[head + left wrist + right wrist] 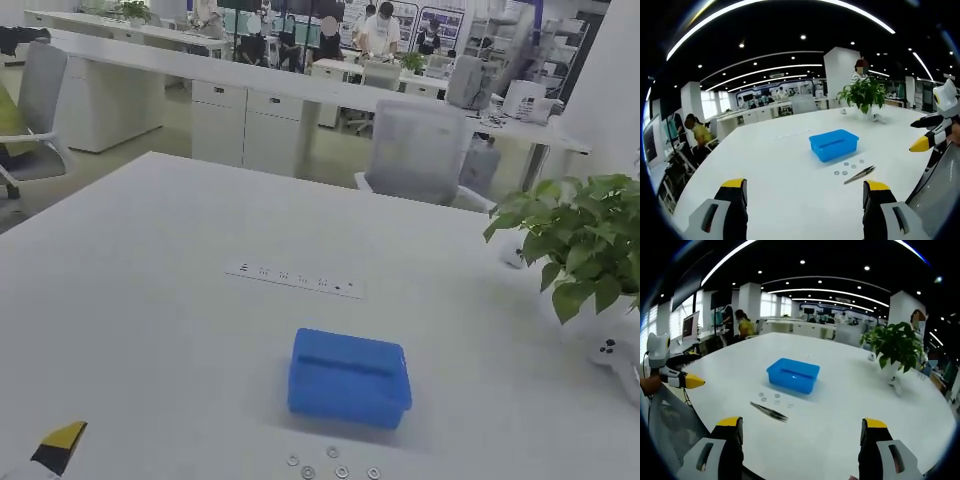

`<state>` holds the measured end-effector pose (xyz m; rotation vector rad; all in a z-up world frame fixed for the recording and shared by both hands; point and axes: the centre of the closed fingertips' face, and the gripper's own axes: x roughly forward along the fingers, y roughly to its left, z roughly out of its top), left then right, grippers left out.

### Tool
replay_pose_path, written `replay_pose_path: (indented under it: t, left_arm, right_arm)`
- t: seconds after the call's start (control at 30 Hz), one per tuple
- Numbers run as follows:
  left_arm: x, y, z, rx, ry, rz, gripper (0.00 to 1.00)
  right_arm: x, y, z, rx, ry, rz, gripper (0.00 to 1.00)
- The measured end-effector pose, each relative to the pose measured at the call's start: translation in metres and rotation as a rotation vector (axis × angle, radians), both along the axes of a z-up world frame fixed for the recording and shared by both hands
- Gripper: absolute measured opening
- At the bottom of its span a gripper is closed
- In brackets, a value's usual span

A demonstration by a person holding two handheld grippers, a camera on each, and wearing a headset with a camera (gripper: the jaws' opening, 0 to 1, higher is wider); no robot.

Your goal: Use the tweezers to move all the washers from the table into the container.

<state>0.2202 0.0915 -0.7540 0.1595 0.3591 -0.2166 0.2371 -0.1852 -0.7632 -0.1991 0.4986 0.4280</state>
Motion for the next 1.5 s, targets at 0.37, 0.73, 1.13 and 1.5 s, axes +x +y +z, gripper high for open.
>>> replay_pose_path:
  t: [0.37, 0.73, 1.13, 1.5]
  left_arm:
    - [0.005, -0.016, 0.006, 0.013, 0.046, -0.087, 0.94]
    - [0.026, -0.052, -0.013, 0.110, 0.161, -0.300, 0.79]
    - [0.043, -0.086, -0.054, 0.145, 0.321, -0.466, 0.49]
    - [0.057, -0.106, -0.086, 0.160, 0.434, -0.573, 0.14]
  right_arm:
    - [0.001, -0.004, 0.000, -0.001, -0.001, -0.019, 0.96]
    - [0.001, -0.005, -0.001, -0.012, -0.001, -0.018, 0.92]
    - [0.000, -0.003, -0.005, -0.036, 0.012, -0.002, 0.89]
    - [0.000, -0.004, -0.006, -0.040, 0.019, -0.006, 0.87]
